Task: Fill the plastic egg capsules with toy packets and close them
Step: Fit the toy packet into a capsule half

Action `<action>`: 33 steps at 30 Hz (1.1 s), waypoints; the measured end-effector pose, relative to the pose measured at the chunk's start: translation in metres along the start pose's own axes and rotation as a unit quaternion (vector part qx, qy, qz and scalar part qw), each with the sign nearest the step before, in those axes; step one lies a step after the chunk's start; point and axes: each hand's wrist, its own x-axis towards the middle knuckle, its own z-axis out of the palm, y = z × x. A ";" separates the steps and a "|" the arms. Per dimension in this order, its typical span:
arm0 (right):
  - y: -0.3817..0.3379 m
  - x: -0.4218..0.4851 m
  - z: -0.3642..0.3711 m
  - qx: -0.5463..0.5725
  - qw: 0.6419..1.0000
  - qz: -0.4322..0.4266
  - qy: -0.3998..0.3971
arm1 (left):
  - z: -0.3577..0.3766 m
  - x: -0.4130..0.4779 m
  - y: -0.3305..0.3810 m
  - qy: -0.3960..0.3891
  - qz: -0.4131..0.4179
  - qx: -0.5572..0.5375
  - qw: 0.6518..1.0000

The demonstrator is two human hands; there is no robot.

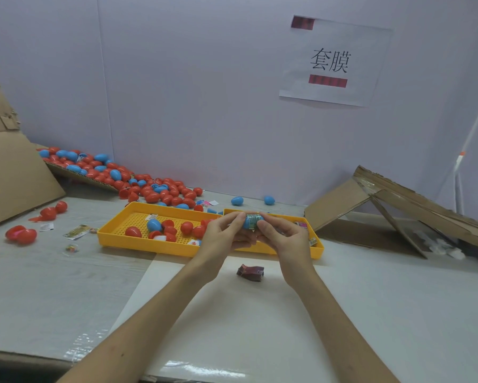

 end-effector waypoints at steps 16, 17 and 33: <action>-0.001 0.000 -0.001 -0.046 0.998 -0.033 -0.012 | -0.002 0.002 0.000 0.000 -0.045 -0.066 0.997; -0.001 -0.001 -0.001 -0.046 0.998 -0.035 -0.012 | -0.002 0.002 0.000 -0.004 -0.049 -0.067 0.997; 0.002 0.002 -0.003 -0.030 0.999 -0.022 0.013 | -0.002 0.001 -0.001 -0.066 -0.017 -0.051 0.996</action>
